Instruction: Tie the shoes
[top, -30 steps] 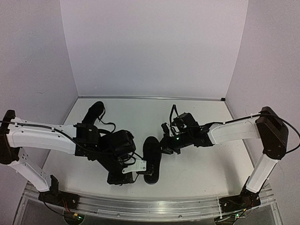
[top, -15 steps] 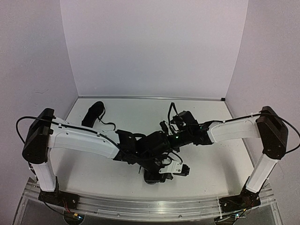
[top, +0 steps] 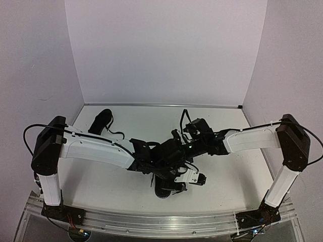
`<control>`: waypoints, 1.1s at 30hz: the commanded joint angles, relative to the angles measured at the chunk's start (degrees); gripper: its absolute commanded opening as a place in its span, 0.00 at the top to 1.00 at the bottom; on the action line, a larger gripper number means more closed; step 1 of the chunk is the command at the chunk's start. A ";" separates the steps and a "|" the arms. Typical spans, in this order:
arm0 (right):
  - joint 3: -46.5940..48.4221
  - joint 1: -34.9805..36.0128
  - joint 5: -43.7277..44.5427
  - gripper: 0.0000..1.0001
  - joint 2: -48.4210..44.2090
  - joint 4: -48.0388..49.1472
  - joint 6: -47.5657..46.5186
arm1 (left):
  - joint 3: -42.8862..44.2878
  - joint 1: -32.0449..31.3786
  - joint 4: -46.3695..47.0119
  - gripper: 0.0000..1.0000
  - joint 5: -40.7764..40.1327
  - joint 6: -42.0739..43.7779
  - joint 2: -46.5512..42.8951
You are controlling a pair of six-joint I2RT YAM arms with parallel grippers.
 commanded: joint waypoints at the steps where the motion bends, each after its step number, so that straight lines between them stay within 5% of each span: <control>1: 2.24 0.21 -0.68 1.00 0.29 0.11 -0.98 | 0.66 0.12 1.67 0.54 -0.53 0.39 -3.17; 11: 3.85 0.36 -1.88 1.00 1.51 -0.05 -2.35 | -17.37 4.67 17.03 0.50 2.22 -11.36 -19.43; 20: 5.42 1.16 -2.79 0.93 2.78 -0.20 -2.77 | -37.29 8.76 32.71 0.46 -9.45 -26.92 -36.83; 33: 11.19 4.41 -3.49 0.86 8.49 -1.69 -3.61 | -45.86 14.83 32.07 0.40 -24.05 -42.14 -47.56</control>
